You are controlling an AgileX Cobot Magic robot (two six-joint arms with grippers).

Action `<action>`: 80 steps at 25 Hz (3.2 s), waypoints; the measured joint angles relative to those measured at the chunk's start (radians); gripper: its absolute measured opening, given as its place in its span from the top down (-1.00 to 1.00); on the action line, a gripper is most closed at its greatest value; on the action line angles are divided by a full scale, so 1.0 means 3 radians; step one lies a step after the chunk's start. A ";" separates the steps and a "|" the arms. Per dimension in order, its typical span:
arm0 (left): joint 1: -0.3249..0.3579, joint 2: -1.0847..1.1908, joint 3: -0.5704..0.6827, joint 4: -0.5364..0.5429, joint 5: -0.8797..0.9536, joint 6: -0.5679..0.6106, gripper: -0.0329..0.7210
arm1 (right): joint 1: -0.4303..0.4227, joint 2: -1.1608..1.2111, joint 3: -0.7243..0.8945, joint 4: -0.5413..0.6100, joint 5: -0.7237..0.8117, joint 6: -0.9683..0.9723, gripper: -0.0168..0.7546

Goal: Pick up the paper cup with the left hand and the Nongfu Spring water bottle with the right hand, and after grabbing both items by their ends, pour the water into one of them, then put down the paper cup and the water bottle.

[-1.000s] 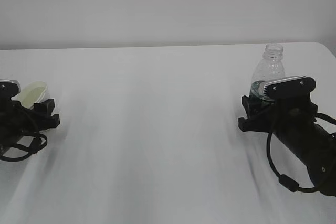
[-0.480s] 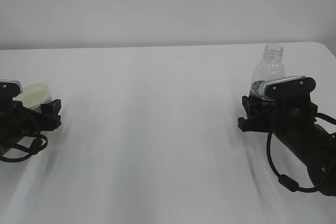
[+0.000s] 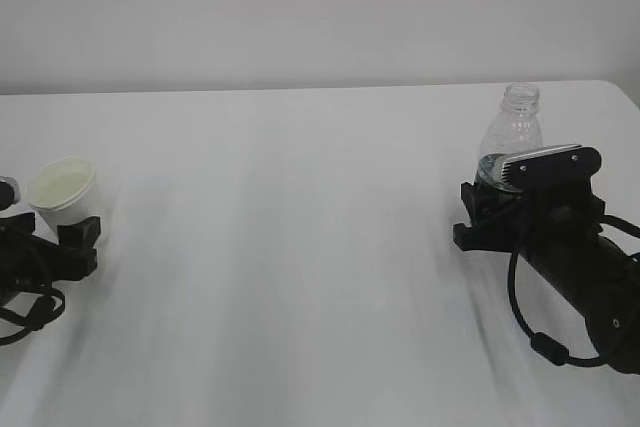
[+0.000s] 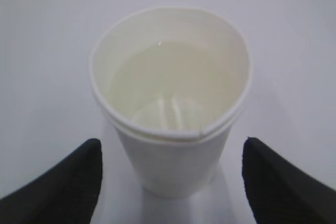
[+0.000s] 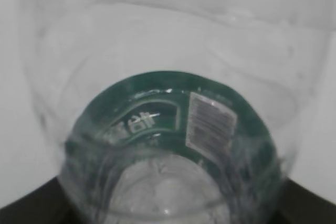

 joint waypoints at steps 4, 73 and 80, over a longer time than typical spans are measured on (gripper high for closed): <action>0.0000 -0.0088 0.0107 0.0000 0.0000 0.0000 -0.69 | 0.0000 0.0000 0.0000 0.0000 0.0000 0.0000 -0.23; 0.0000 -0.0671 0.0488 0.0947 -0.0007 -0.0230 -0.65 | 0.0000 0.0343 -0.0226 0.0255 -0.0062 0.0187 -0.23; 0.0000 -0.0671 0.0488 0.0947 -0.0007 -0.0230 -0.65 | 0.0000 0.0343 -0.0196 0.0227 -0.0062 0.0187 -0.54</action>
